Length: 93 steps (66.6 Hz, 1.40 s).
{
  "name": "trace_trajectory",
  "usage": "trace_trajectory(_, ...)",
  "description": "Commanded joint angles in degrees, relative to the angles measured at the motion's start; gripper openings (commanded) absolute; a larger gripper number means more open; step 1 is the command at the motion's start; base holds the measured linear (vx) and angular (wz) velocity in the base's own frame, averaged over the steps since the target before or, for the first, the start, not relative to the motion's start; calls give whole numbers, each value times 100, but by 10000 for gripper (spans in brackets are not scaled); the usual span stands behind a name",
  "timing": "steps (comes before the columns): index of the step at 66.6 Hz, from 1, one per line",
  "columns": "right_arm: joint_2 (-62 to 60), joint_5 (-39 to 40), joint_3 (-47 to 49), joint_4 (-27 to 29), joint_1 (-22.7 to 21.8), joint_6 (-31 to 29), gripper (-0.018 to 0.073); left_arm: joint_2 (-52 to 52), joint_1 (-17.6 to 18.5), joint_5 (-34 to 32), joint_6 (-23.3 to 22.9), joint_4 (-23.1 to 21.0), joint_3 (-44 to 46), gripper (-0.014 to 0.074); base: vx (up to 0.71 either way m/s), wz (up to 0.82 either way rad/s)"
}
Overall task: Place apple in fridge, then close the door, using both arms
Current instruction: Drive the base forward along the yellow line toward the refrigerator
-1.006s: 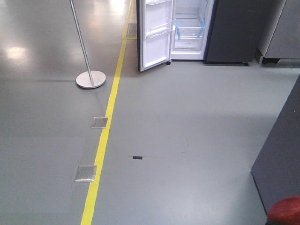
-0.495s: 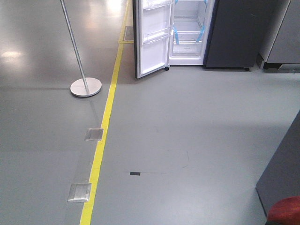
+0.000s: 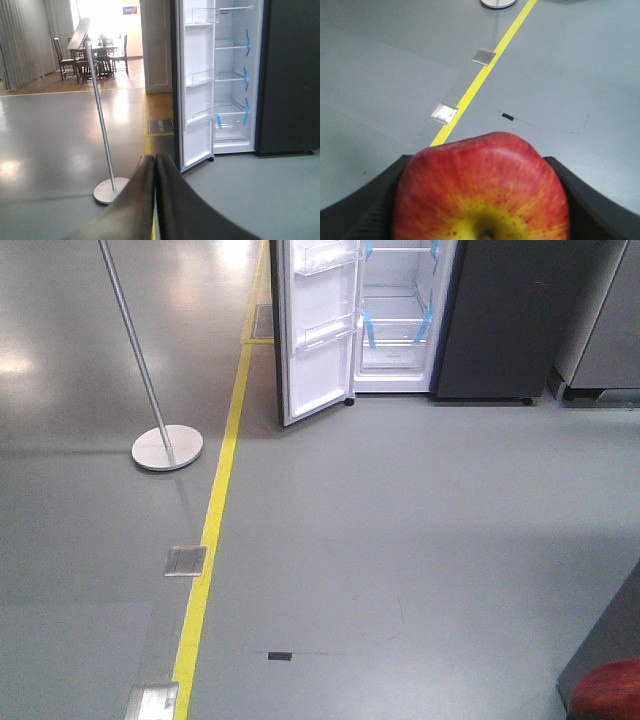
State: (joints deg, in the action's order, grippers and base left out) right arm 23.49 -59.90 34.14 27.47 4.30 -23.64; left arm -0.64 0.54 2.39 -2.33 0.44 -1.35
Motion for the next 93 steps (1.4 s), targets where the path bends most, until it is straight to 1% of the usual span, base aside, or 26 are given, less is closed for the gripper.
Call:
trace_trajectory(1, 39, 337, 159, 172, -28, -29, 85, -86, -4, -431, 4, -44, 97, -6, 28, -4)
trace_trajectory(93, 39, 337, 159, 172, -28, -29, 85, -86, -4, -431, 4, -44, 97, -6, 25, -1)
